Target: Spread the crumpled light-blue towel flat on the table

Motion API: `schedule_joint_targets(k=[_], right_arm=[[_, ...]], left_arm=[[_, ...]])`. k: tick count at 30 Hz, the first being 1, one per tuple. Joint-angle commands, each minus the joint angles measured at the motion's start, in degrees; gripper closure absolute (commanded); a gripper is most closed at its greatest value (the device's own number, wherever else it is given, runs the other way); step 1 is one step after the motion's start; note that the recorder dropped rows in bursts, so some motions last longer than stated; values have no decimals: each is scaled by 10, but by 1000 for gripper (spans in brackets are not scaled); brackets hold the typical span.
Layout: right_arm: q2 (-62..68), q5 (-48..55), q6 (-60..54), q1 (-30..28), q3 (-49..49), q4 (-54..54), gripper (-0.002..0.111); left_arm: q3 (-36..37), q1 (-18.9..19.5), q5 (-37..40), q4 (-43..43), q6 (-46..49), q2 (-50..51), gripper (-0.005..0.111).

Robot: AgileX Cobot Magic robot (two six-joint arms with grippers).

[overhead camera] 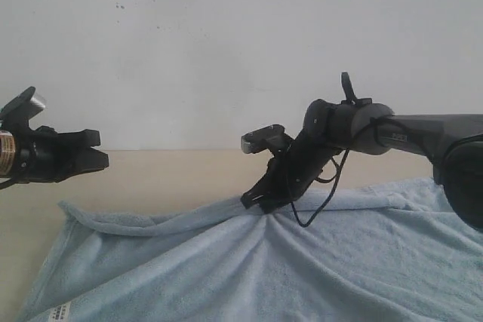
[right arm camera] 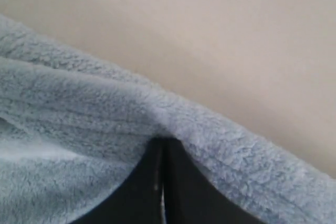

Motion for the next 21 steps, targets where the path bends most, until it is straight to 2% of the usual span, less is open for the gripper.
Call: schedule_joint_targets(k=[1,3,5,11,15,21], right_arm=[[8,-89,23,-8,-36,-4,108],[10,-118,34,-23,-80,-4,108],[13,-101,55,-41,-129,-4,108],[8,66,54,-79,-151,-18,108],[-20,97,65,-98,-104,-52,109],[-100,52,65,-132,31,-73,109]], left_arm=[[2,-3,-7,-6,8,-1,103],[2,-3,-10,-6,8,-1,103],[2,-3,-10,-6,9,-1,103],[2,-3,-19,-1,36,-1,103],[2,-3,-21,16,36,-1,103],[2,-3,-38,29,40,-2,103]])
